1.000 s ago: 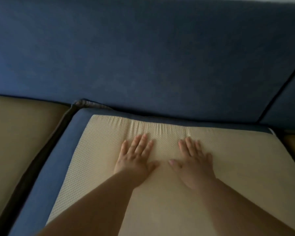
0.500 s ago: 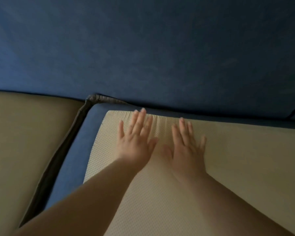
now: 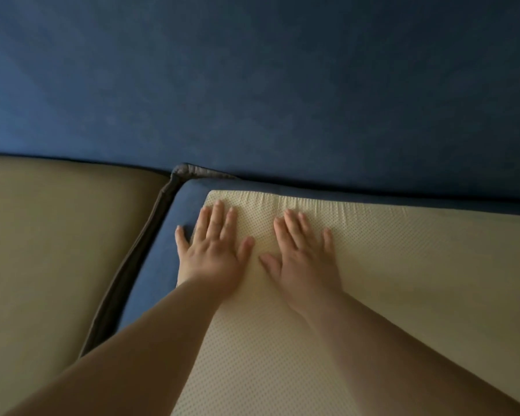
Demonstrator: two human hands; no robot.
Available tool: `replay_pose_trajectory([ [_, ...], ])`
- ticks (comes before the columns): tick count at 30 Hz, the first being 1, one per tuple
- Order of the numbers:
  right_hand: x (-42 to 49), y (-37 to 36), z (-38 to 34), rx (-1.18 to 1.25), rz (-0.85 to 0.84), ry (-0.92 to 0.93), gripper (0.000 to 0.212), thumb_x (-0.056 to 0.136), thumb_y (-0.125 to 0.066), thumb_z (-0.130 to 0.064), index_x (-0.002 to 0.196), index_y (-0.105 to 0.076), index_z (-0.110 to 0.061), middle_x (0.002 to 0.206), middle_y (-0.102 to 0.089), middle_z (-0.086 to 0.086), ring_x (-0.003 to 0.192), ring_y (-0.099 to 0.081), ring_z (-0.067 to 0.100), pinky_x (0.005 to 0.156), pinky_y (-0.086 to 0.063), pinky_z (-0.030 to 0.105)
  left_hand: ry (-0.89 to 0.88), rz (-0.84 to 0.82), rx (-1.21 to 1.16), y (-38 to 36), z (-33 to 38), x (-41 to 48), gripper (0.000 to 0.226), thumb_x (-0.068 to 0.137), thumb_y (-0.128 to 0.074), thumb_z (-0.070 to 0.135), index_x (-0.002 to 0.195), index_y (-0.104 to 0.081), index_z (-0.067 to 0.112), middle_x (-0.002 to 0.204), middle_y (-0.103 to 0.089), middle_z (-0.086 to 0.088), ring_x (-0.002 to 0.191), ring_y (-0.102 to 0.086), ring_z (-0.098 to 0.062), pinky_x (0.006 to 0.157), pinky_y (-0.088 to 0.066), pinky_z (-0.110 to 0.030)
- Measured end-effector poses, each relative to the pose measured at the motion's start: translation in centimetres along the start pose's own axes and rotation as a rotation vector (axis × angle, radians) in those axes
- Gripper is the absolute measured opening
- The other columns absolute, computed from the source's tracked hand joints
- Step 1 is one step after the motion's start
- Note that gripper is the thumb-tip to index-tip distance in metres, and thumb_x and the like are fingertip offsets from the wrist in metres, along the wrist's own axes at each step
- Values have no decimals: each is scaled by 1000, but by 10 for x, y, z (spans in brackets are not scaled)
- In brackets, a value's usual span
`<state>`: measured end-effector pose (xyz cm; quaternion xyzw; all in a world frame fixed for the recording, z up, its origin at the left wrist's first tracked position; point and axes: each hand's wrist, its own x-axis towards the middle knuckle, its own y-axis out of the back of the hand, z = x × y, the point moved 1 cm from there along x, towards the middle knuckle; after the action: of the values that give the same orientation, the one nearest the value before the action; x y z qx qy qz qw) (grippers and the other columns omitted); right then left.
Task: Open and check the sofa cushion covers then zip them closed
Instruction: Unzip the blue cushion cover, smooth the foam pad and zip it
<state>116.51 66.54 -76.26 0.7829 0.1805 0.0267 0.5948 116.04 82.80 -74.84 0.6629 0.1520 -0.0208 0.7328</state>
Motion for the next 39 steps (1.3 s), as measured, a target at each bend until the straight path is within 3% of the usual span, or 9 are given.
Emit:
replay_pose_trajectory([
  [5, -16, 37, 37, 14, 314, -34, 70, 99, -28, -52, 157, -10, -16, 164, 3, 4, 151, 3, 22, 116, -4, 57, -201, 223, -31, 15, 45, -15, 63, 98, -11, 55, 151, 7, 27, 157, 26, 6, 143, 27, -12, 114, 17, -51],
  [9, -28, 21, 86, -96, -16, -87, 81, 87, 3, -63, 157, 0, -21, 164, 12, -1, 149, 15, 16, 119, 3, 54, -249, 2, 56, -14, 83, -14, 63, 95, -3, 59, 148, 20, 32, 157, 26, 10, 140, 31, -11, 114, 17, -49],
  [10, -27, 21, 91, -82, -16, -76, 83, 86, 3, -64, 156, 0, -20, 164, 11, -1, 149, 14, 16, 118, 3, 54, -222, -13, 81, -16, 87, -10, 65, 94, -2, 60, 149, 18, 31, 157, 25, 10, 140, 30, -12, 114, 17, -50],
  [15, -36, 60, 117, -22, 352, -113, 72, 99, -26, -56, 157, -10, -15, 164, 3, 4, 151, 3, 22, 115, -5, 58, -335, 202, 32, 6, 134, -9, 64, 95, 0, 60, 150, 14, 29, 156, 29, 7, 142, 28, -13, 116, 15, -49],
  [20, -48, 37, 169, -82, 37, -201, 78, 92, -3, -61, 157, -7, -19, 165, 4, 1, 151, 7, 18, 119, 1, 56, -419, -10, 70, -33, 179, -2, 65, 94, -2, 60, 150, 15, 33, 157, 25, 10, 141, 28, -10, 117, 11, -45],
  [23, -51, 57, 182, -14, 145, -188, 71, 97, -16, -57, 156, -3, -20, 164, 8, -1, 150, 10, 18, 116, 3, 55, -414, -3, 93, -24, 185, -2, 63, 95, -4, 55, 151, 11, 31, 157, 23, 10, 142, 26, -9, 117, 13, -46],
  [25, -65, 73, 204, -19, 280, -239, 71, 99, -21, -55, 156, 0, -19, 163, 12, -1, 150, 12, 19, 116, 1, 55, -446, 112, 31, -11, 205, -9, 62, 94, -3, 51, 150, 12, 29, 156, 26, 10, 142, 26, -9, 117, 13, -46],
  [29, -89, 58, 244, -83, 76, -319, 71, 97, -5, -58, 157, 2, -20, 163, 12, 0, 150, 13, 18, 119, 1, 54, -447, 12, -9, -35, 259, -28, 61, 94, 0, 57, 146, 22, 34, 155, 30, 11, 140, 31, -9, 116, 16, -45],
  [39, -90, 56, 252, 24, 65, -261, 71, 99, -17, -56, 156, 1, -19, 164, 13, 0, 149, 14, 18, 119, 6, 54, -398, -58, 160, -45, 268, -28, 67, 89, 1, 60, 150, 14, 34, 158, 22, 8, 143, 25, -12, 117, 10, -52],
])
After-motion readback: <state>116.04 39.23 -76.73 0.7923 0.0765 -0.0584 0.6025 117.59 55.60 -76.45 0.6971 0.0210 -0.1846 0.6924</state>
